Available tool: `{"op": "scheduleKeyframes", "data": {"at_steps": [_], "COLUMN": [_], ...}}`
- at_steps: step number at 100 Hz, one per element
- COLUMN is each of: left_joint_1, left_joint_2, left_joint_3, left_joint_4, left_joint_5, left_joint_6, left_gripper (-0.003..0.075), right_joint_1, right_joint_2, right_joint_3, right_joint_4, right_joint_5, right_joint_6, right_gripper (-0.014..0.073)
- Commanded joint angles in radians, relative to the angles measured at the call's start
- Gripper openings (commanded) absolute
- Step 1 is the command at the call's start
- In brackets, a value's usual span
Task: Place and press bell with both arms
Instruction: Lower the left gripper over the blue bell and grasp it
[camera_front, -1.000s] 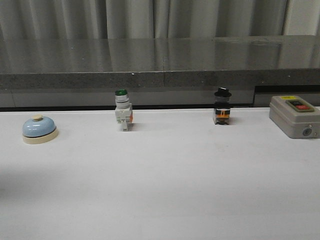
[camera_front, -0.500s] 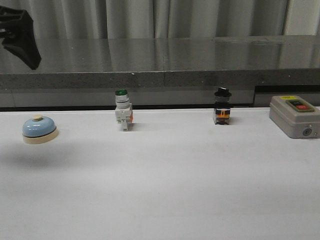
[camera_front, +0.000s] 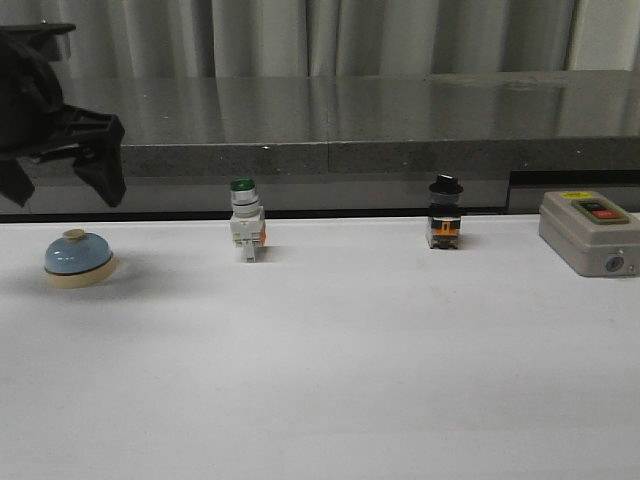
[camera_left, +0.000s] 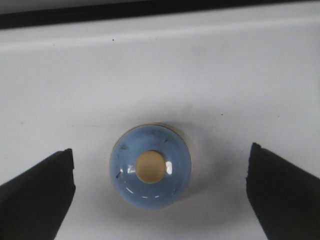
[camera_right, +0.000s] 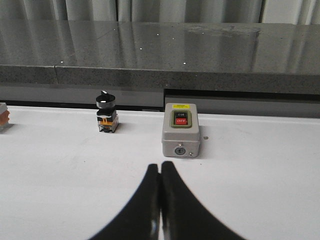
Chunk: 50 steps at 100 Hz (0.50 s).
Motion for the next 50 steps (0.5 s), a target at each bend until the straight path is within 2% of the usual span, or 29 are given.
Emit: {"op": "scheduleKeyframes", "data": {"at_steps": [1, 50], "left_joint_1": [-0.006, -0.006], "left_joint_2": [-0.009, 0.104], "left_joint_3": [-0.039, -0.040], "left_joint_4": [-0.002, -0.002], "left_joint_5": [-0.056, -0.061], "left_joint_6": [0.001, 0.001], "left_gripper": [0.0660, 0.0659], "right_joint_1": [-0.007, -0.007], "right_joint_2": [-0.020, -0.020], "right_joint_3": [-0.015, -0.015], "right_joint_4": [-0.006, -0.006], "right_joint_5": [-0.088, -0.088], "right_joint_6": [-0.002, -0.002], "right_gripper": [-0.0060, -0.0060]}}
